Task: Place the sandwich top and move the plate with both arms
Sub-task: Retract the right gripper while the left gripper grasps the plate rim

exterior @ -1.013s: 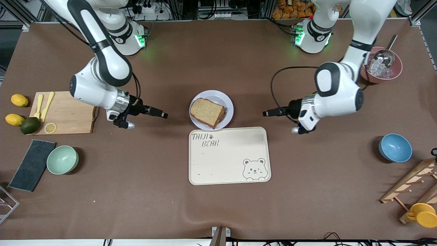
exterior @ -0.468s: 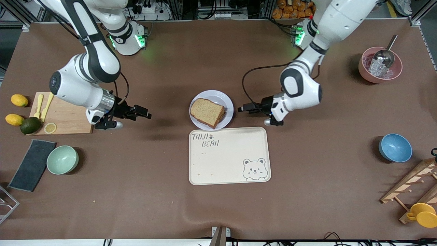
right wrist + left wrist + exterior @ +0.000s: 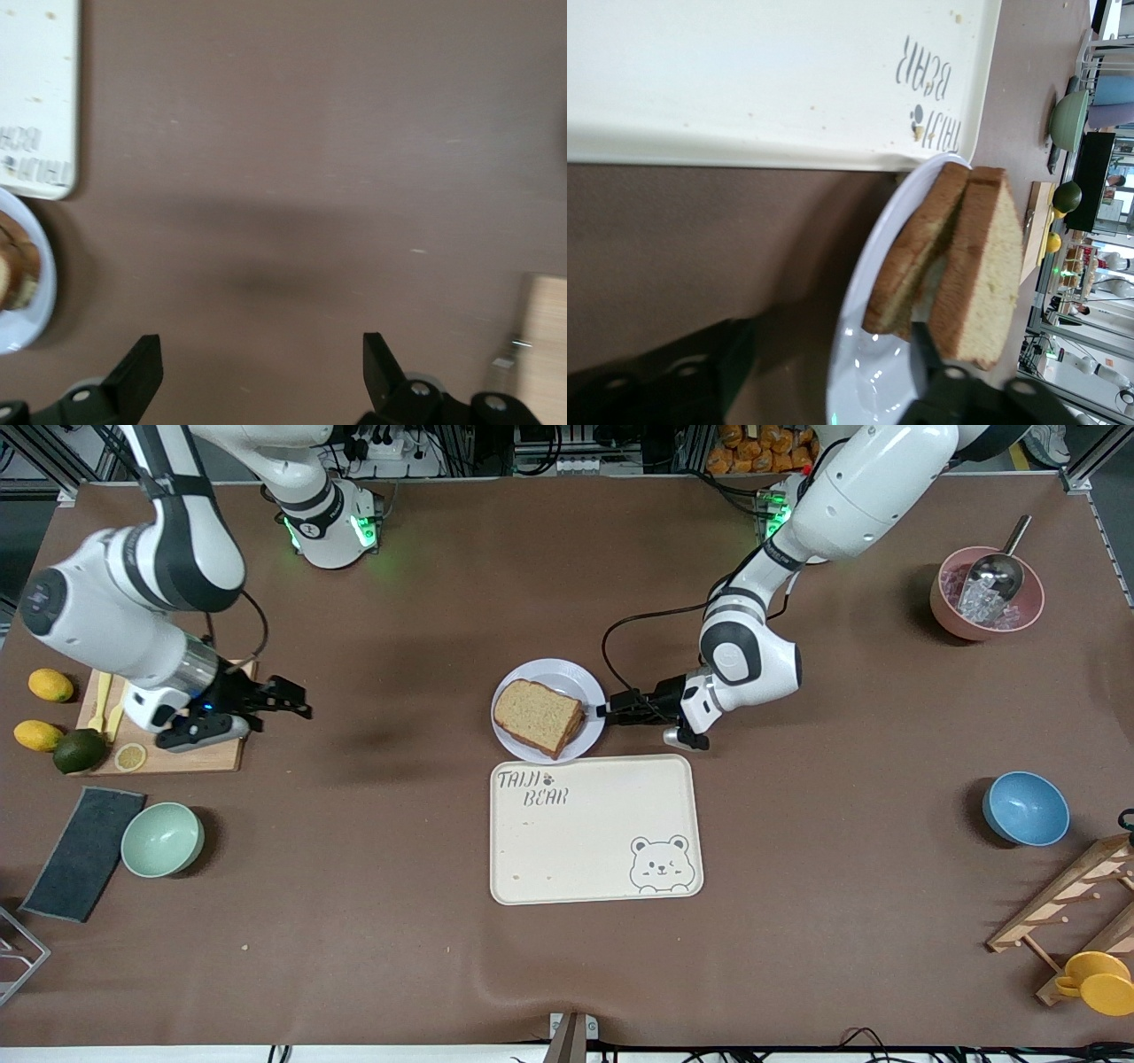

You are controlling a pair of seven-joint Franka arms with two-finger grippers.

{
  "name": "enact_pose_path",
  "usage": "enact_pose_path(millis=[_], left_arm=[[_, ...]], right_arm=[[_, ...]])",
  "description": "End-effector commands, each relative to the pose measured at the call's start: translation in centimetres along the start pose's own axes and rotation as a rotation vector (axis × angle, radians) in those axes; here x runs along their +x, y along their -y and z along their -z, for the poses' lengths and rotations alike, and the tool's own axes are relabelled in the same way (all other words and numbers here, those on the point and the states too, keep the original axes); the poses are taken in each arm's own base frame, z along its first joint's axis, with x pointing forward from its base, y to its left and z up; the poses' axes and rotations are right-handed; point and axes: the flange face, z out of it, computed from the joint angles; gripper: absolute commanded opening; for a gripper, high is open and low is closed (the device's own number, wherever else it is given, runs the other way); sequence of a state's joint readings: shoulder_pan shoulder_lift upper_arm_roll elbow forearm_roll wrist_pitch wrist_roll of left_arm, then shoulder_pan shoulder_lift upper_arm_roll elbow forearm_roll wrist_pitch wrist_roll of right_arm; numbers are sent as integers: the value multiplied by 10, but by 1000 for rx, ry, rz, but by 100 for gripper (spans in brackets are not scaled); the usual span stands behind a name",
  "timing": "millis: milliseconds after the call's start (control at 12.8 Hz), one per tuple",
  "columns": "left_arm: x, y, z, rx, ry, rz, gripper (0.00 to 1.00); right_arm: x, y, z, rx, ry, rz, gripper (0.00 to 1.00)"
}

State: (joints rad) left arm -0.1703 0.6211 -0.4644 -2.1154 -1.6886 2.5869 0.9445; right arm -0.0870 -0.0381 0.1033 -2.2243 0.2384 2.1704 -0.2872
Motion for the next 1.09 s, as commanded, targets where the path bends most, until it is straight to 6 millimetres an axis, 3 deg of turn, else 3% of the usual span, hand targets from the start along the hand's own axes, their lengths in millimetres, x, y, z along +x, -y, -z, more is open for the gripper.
enact_pose_path(millis=[0,390,623,857,1013], left_arm=[[5,-7,-9,-28,-12,-26,56],[-2,-4,-18,-49,16,-86,37],[-3,-7,-19,-84,31,-118,32],[-6,-4,-21,-98,42,-147,28],[-7,4,-22,-99,45,-167,23]], right_arm=[[4,-14,59,-93,39,44,100],[17,-18,151,-185,71,63,100],[15,-17,205,-190,66,34,100],[2,-15,242,-181,106,-49,100],[-2,-14,250,-184,134,-47,100]])
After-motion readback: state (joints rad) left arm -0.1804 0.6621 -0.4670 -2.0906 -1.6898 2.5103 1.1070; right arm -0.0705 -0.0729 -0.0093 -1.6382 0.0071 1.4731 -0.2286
